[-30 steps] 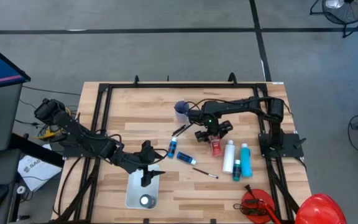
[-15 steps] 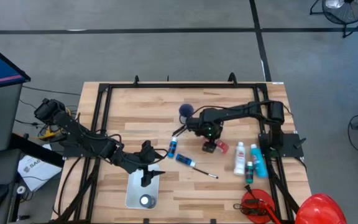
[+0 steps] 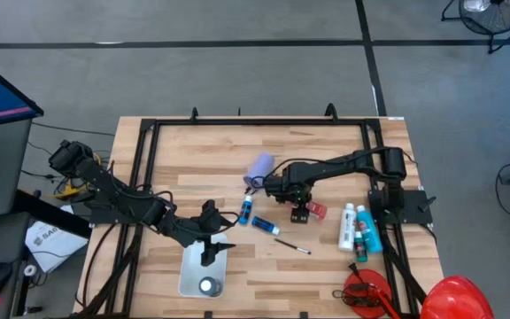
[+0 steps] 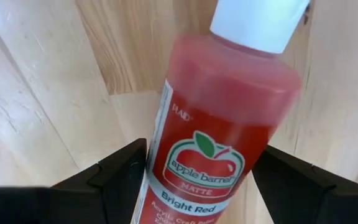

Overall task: Pick & Place Paint Supplies
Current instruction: Put the red paint bottle into the white bin

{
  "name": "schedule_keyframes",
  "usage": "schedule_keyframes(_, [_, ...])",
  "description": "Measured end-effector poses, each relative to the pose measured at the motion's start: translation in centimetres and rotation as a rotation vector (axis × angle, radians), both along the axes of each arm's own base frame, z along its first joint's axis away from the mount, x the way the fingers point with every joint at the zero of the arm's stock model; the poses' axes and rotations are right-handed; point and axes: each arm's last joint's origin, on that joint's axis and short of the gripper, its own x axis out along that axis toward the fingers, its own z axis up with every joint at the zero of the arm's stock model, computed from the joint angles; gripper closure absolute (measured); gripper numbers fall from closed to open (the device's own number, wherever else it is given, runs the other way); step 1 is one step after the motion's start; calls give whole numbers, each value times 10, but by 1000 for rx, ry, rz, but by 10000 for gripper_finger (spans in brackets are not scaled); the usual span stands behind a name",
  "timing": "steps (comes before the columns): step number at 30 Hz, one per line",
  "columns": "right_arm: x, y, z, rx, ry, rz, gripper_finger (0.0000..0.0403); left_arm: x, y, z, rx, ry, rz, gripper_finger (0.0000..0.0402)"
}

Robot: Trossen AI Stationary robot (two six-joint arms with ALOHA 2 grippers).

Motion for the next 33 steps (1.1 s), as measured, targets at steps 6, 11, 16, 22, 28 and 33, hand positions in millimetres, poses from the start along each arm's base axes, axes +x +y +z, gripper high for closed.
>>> schedule_keyframes(6, [-1,-5,0,-4,6,-23,129,0,0,0,0,0,0,110])
schedule_keyframes(11, [-1,-4,0,-5,6,-22,129,0,0,0,1,1,0,110])
schedule_keyframes(16, [-1,-4,0,-4,5,-22,129,0,0,0,1,1,0,110])
schedule_keyframes(22, [-1,-4,0,-4,5,-23,129,0,0,0,1,1,0,110])
schedule_keyframes(28, [-1,-4,0,-9,7,-49,129,0,0,0,0,1,0,110])
schedule_keyframes(33, [2,-5,7,-18,-9,-98,129,0,0,0,0,1,0,110])
